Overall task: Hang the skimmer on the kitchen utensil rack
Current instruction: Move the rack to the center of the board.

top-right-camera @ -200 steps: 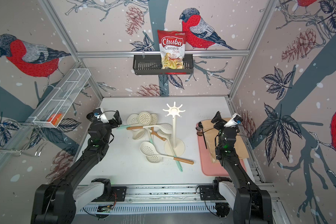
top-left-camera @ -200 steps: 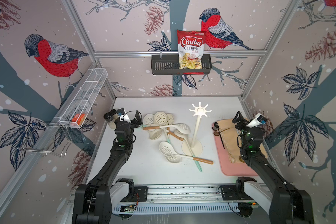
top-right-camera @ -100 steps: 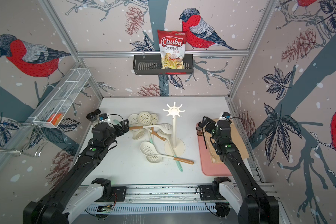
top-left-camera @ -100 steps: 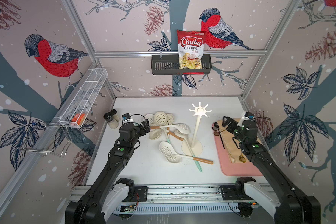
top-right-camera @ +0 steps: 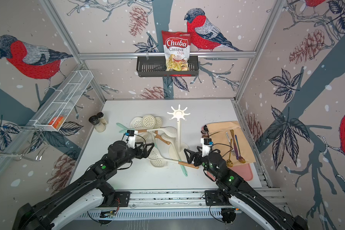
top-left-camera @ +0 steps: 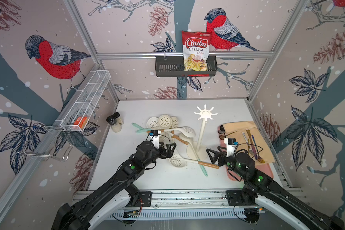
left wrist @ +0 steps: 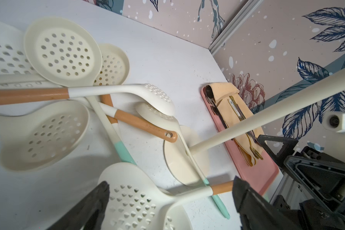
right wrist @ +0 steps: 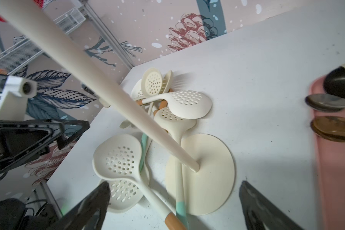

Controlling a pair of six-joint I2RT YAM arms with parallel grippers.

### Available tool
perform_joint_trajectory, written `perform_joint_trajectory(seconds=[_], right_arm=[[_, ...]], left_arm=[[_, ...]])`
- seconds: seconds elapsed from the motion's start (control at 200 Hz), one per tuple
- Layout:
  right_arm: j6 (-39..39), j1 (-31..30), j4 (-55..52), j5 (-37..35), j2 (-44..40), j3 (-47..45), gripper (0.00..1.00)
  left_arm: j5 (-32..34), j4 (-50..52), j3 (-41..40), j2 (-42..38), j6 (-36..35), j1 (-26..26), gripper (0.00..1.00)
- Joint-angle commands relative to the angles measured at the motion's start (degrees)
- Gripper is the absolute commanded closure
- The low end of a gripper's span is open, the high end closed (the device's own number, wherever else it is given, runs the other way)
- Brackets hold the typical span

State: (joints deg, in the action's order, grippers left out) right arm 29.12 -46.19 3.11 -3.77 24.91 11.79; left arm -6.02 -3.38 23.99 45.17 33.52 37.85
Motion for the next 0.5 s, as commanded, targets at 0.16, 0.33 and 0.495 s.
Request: perform_joint_trajectory(seconds=[0.16,0.33,0.495], right_arm=[[-16.0,-0.7,19.4,0.8,8.0,0.8,0.10],[-19.3,-0.6,25.6,2.9,17.5,2.4,0.09],[-19.8,-0.2,31.6,3.2,25.2,4.1,0.14]], left_arm=[[-3.7,-9.2,0.6,3.6,1.9,0.8,0.02],[-5.1,-10.1,1.3,5.9,1.7,1.1,0.02],[-5.0,-10.2,1.0,6.3,1.9,1.3,0.02]])
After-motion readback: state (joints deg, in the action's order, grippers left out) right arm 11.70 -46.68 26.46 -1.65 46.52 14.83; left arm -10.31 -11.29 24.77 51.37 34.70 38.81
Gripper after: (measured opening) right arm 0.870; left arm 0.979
